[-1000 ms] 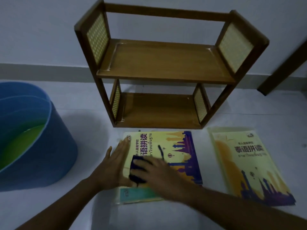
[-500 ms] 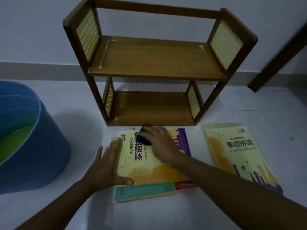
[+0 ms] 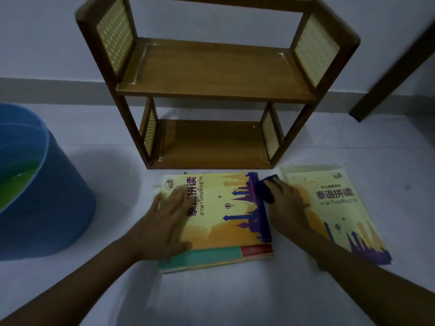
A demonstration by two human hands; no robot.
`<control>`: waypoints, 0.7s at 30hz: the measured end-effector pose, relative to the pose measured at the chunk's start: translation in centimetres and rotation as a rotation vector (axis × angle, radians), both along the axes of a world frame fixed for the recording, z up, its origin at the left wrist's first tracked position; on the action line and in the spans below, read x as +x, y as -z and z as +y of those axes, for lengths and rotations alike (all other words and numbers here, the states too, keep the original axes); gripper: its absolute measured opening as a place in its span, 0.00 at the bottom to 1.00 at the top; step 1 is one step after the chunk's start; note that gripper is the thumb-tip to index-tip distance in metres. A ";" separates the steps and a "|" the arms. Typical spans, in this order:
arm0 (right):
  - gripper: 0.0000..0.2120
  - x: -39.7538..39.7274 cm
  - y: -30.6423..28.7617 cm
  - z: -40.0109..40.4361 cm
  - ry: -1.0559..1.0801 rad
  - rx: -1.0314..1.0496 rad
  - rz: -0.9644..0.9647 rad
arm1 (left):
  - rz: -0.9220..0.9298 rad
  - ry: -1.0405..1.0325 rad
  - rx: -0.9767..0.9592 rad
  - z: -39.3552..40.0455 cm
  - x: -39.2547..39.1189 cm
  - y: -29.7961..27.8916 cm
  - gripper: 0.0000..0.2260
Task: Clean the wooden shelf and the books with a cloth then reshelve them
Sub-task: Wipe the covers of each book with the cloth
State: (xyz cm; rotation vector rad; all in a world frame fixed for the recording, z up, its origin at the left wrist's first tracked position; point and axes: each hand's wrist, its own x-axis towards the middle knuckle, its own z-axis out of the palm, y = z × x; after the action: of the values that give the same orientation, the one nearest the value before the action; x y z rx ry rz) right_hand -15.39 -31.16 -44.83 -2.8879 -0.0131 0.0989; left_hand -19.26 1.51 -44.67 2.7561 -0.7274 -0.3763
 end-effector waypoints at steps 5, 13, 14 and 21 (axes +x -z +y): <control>0.32 -1.9 1.5 -1.3 0.030 -0.060 0.255 | 0.026 0.099 0.154 -5.6 0.3 0.4 0.46; 0.34 -1.9 1.6 -2.5 -0.027 -0.019 0.339 | -0.193 0.282 0.353 -6.5 -1.0 1.4 0.32; 0.35 -1.8 1.4 -2.7 -0.052 -0.009 0.362 | -0.254 0.329 0.338 -6.6 -1.4 1.2 0.31; 0.23 -1.9 -1.2 -2.9 0.030 0.507 0.204 | -0.429 0.265 -0.037 -6.8 1.5 -7.4 0.26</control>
State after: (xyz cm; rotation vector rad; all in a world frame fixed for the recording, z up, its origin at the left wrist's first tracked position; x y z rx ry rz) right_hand -17.29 -34.10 -43.66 -2.3600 0.0372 0.3328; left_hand -17.78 -5.34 -37.23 2.7348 -1.1925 0.1900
